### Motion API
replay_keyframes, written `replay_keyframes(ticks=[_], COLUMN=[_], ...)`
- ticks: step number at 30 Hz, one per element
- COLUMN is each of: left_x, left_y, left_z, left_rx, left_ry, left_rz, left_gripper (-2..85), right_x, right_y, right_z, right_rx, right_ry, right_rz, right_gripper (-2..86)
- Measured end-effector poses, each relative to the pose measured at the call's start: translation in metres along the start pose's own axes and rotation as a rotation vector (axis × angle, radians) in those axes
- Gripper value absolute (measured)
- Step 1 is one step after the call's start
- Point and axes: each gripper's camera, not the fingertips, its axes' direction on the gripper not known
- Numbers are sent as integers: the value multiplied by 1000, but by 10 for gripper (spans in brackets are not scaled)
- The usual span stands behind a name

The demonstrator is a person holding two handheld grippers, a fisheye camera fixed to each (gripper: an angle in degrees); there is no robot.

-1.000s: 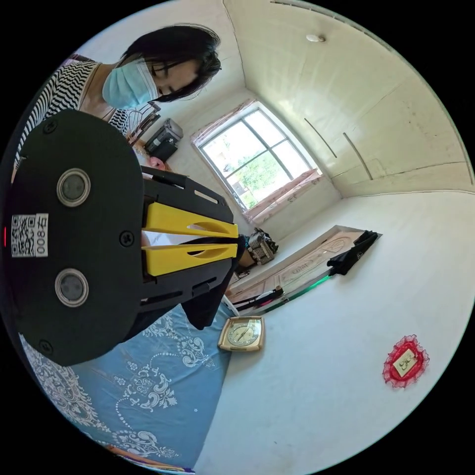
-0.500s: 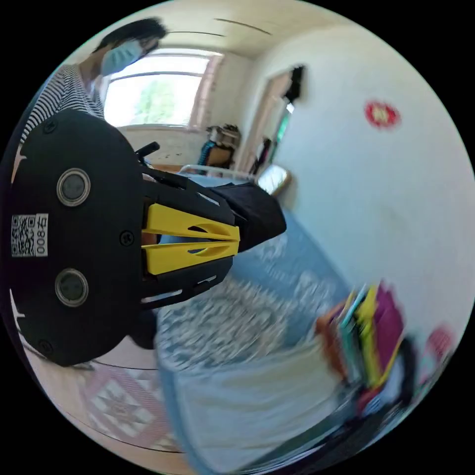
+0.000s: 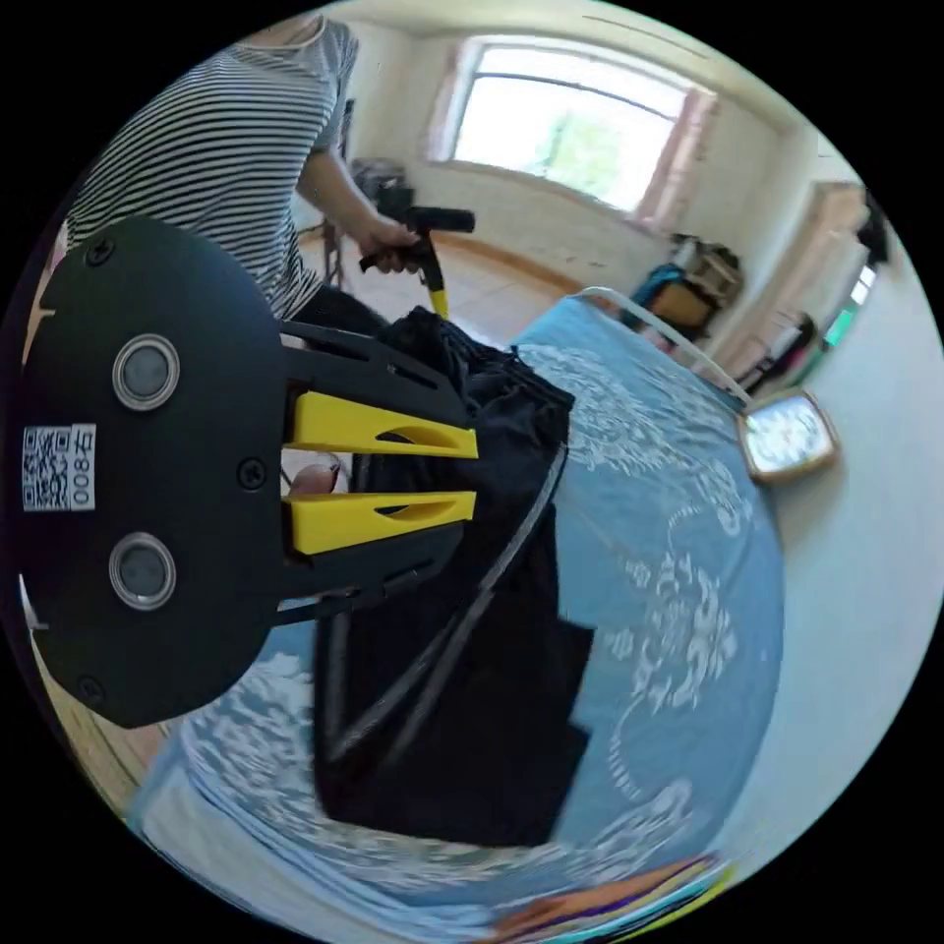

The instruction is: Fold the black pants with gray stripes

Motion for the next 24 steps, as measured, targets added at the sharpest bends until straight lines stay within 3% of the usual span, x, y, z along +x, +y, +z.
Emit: replay_keyframes(ticks=[7,16,24], left_x=[-28,-37,-19], left_y=[-14,-41,-62], left_z=[-15,-40,-81], left_rx=[7,-43,7], left_ry=[80,73,169], left_rz=[-129,-122,-3], left_gripper=[127,85,20], right_x=[-75,-88,-87], right_y=[-111,-147,-145], right_z=[110,193,181], right_rx=[-212,-394,-321], right_ry=[316,384,305], right_rz=[-283,-301,-262], right_gripper=[84,51,2])
